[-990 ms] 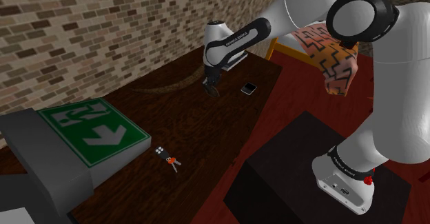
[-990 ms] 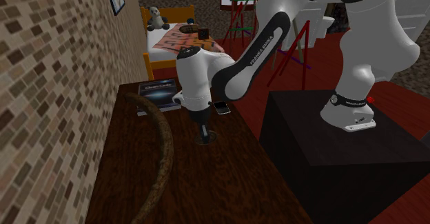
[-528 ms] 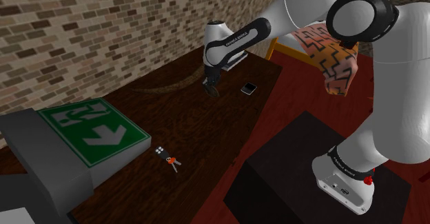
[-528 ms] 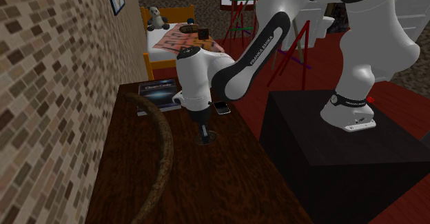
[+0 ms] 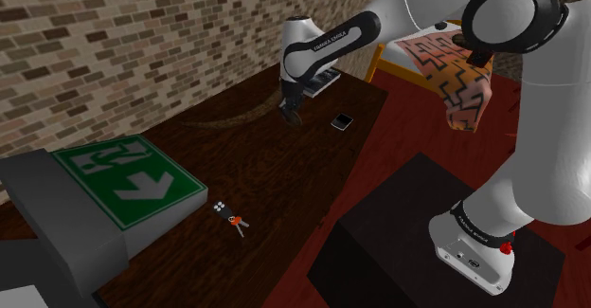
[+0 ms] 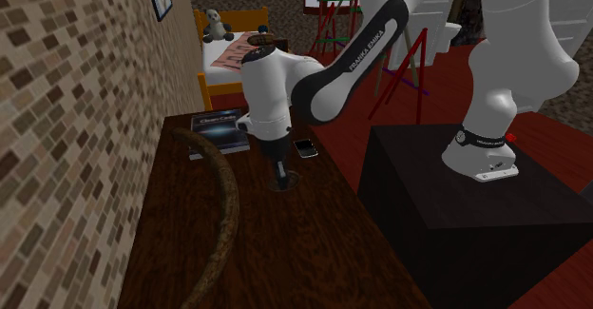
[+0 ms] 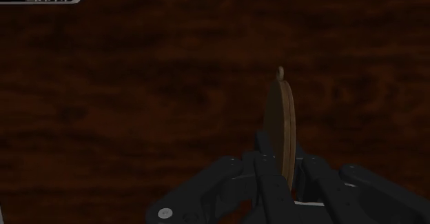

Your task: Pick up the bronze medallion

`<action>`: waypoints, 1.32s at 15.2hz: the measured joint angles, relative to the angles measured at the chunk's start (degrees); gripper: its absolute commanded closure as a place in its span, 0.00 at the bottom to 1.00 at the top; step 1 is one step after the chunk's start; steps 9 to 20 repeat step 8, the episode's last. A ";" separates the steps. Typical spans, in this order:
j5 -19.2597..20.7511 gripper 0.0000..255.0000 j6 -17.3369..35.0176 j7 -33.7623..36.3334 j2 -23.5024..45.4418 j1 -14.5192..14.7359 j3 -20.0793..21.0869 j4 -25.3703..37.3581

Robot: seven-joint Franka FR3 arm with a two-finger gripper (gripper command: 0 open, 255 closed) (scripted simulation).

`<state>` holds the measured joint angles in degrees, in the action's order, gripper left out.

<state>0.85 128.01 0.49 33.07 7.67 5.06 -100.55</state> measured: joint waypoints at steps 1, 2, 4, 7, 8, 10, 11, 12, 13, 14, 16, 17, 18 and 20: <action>-0.04 1.00 -0.56 0.01 -0.43 0.00 0.03 0.13; -0.08 1.00 -1.33 -0.02 -0.94 -0.05 0.06 0.39; -0.17 1.00 -2.23 -0.10 -2.16 -0.15 0.10 0.08; -0.27 1.00 -3.77 -0.07 -3.42 -0.17 0.18 0.36; -0.28 1.00 -4.16 -0.03 -3.59 -0.15 0.20 0.58; -0.28 1.00 -4.16 -0.03 -3.59 -0.15 0.20 0.58; -0.28 1.00 -4.16 -0.03 -3.59 -0.15 0.20 0.58; -0.28 1.00 -4.16 -0.03 -3.59 -0.15 0.20 0.58; -0.28 1.00 -4.16 -0.03 -3.59 -0.15 0.20 0.58; -0.28 1.00 -4.16 -0.03 -3.59 -0.15 0.20 0.58; -0.28 1.00 -4.16 -0.03 -3.59 -0.15 0.20 0.58; -0.28 1.00 -4.16 -0.03 -3.59 -0.15 0.20 0.58; -0.28 1.00 -4.16 -0.03 -3.59 -0.15 0.20 0.58; -0.28 1.00 -4.16 -0.03 -3.59 -0.15 0.20 0.58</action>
